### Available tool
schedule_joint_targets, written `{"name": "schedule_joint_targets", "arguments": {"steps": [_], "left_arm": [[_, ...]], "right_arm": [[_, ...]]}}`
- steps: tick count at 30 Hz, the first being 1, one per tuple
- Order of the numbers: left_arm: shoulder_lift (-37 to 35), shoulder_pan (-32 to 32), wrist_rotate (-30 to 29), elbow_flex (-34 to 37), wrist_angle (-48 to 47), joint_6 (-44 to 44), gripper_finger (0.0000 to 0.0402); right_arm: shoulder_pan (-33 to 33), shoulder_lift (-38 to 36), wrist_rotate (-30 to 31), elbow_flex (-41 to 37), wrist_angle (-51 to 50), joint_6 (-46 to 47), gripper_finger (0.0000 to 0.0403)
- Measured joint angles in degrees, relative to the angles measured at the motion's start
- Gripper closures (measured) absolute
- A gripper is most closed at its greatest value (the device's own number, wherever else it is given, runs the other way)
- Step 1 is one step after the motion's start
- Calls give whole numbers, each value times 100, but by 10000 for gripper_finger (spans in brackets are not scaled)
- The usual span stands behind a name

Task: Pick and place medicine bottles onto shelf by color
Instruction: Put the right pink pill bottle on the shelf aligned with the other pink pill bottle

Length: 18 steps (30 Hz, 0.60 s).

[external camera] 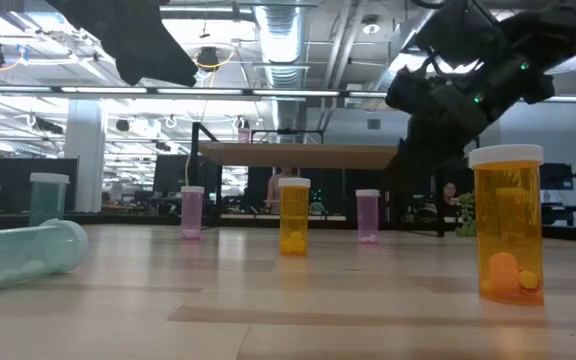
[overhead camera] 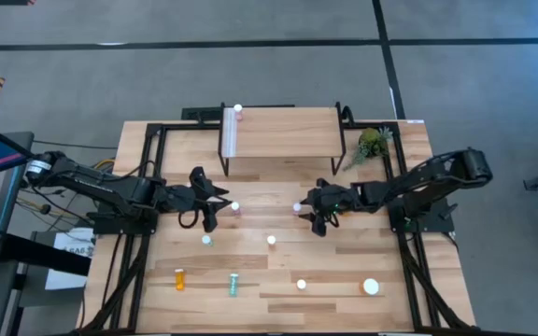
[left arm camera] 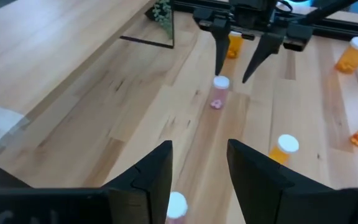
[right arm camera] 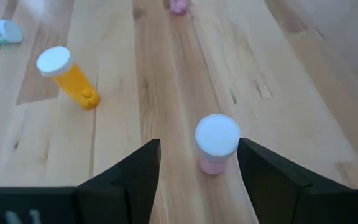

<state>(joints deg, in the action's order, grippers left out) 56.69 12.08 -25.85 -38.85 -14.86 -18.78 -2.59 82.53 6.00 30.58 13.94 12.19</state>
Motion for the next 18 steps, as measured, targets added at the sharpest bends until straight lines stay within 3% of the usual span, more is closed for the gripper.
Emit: {"name": "schedule_joint_targets", "arguments": {"steps": [18], "left_arm": [[0,2,-159,0,86,54,260]], "right_arm": [[472,2,-475,368,-821,-195,163]]}}
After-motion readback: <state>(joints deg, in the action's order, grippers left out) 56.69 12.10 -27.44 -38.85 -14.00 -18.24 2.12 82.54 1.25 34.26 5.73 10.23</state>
